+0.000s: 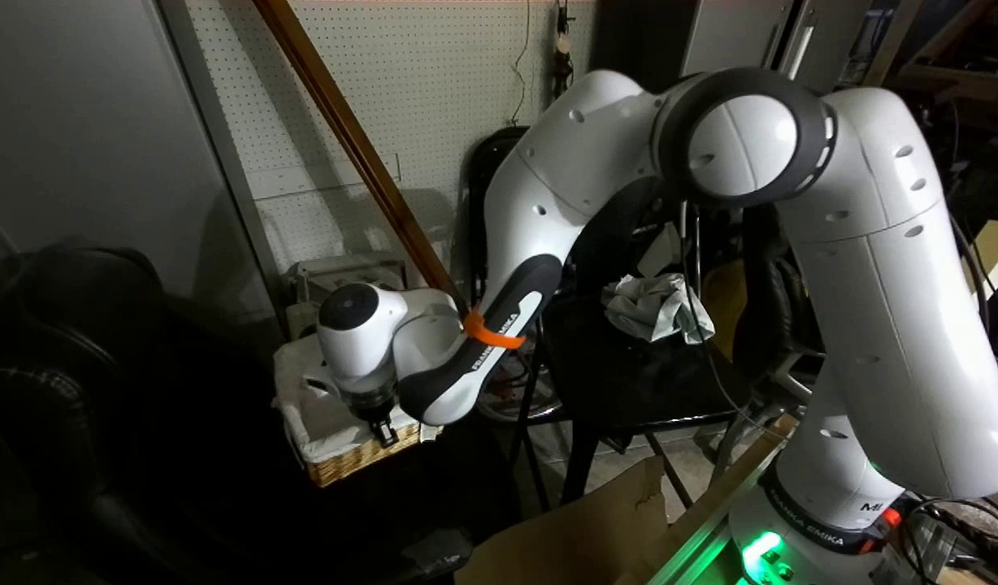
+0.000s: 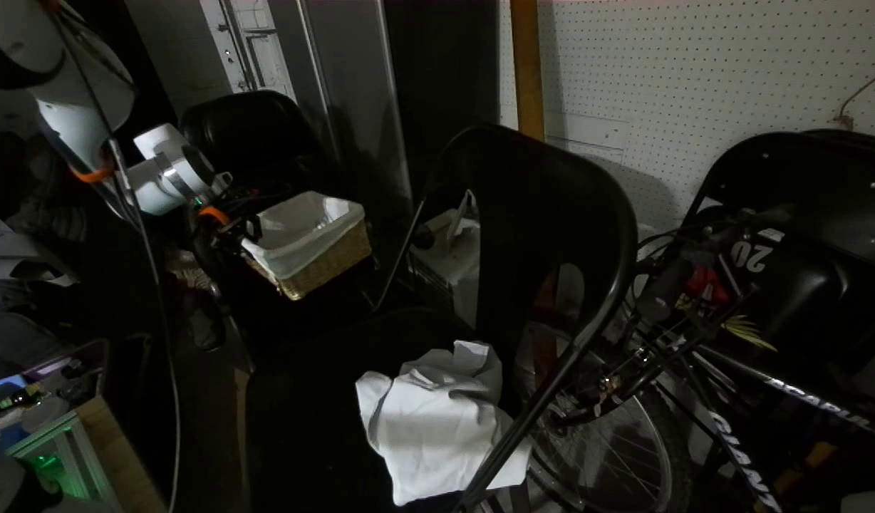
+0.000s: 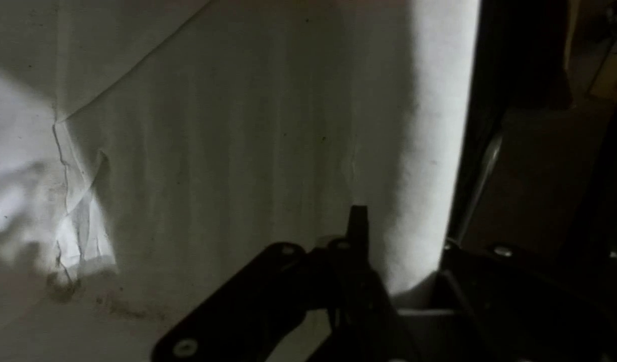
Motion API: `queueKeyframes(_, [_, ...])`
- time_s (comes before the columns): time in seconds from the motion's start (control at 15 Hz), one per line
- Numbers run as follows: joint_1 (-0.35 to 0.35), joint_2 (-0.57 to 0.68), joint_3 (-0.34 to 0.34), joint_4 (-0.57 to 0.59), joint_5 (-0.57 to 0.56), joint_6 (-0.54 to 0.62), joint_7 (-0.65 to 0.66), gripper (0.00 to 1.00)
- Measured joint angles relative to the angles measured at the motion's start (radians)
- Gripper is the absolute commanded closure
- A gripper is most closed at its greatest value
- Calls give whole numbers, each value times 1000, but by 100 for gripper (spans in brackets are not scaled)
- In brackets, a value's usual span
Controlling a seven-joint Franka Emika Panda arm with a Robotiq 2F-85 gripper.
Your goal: Pick up the basket and put it on the black chair on the left
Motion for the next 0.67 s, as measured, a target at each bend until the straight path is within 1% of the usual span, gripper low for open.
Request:
queueKeyframes(0.33, [87,196,-58,162,-11,0,5,96])
queueKeyframes(0.67, [126,329,-86,284,-10,0,8,96])
